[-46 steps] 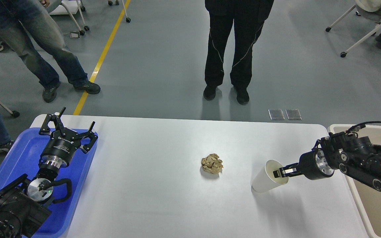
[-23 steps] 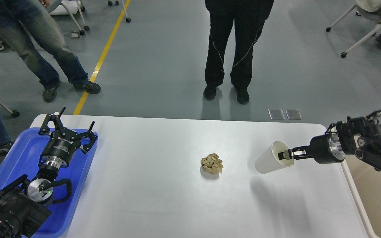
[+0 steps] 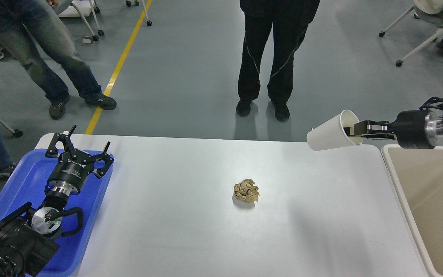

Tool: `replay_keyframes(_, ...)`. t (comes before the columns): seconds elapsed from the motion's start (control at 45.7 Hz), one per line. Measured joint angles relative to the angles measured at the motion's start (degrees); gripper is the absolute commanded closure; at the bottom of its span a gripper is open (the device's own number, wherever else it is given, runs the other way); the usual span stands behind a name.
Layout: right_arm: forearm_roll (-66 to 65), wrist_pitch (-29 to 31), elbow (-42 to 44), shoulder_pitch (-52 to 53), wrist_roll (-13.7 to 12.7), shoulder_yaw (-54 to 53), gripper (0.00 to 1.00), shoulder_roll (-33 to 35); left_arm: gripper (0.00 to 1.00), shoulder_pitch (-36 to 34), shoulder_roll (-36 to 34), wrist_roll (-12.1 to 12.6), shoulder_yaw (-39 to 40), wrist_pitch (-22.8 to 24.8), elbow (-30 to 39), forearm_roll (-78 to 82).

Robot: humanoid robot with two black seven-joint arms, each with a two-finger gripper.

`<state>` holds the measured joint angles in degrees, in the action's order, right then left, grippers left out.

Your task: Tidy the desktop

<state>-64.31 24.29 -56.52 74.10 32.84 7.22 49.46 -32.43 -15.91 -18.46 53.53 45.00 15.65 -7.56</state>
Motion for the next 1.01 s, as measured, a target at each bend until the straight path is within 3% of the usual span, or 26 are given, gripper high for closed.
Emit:
replay_keyframes(0.438, 9.9, 4.5, 1.5, 7.9, 0.5, 0.3, 1.0, 4.8, 0.0, 0.0, 0.0, 0.0, 0.0, 0.0, 0.0, 0.0)
replay_keyframes(1.006, 26.9, 3.5, 26.3, 2.2, -2.2, 5.5, 1.0, 2.7, 0.0, 0.0, 0.0, 0.0, 0.0, 0.0, 0.0, 0.0)
